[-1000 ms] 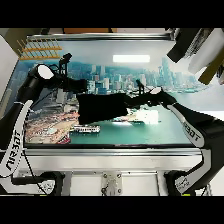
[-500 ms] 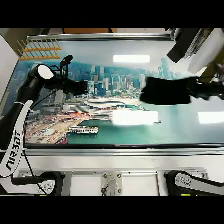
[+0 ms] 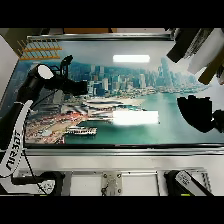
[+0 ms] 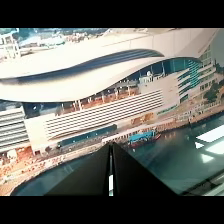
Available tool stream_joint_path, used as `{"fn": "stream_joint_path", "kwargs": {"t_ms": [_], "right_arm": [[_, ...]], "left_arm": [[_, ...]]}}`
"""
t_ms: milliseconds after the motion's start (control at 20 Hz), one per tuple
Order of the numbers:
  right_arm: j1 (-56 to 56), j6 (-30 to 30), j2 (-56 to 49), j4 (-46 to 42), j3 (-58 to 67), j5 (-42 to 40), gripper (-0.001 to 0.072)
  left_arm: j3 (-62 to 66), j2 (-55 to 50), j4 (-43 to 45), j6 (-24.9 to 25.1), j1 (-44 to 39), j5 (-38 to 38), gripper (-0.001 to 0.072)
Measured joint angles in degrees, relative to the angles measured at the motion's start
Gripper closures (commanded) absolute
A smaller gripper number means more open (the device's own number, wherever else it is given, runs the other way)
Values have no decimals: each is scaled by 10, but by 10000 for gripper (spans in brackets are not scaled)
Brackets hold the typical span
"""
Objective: Fold the clothes and pants, and hang the long-sleeved shirts on hangers.
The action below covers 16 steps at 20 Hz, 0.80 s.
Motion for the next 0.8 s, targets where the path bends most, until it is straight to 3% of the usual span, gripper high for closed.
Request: {"fn": "stream_joint_path", "kwargs": {"t_ms": [50,150,200,450,800], "right_arm": [[-3,3,11,-5,-20,1,640],[-7,9,26,-25,-42,6,150],[-8,9,34,-43,-47,8,78],[-4,3,80,-107,-18,9,79],[174,-81,161,67,1,-19,79]], "left_arm": [[0,0,0,0,0,-2,697],[0,0,0,0,0,-4,697],[0,0,0,0,0,-6,697],[0,0,1,0,0,-9,697],[0,0,1,1,0,-9,697]]}}
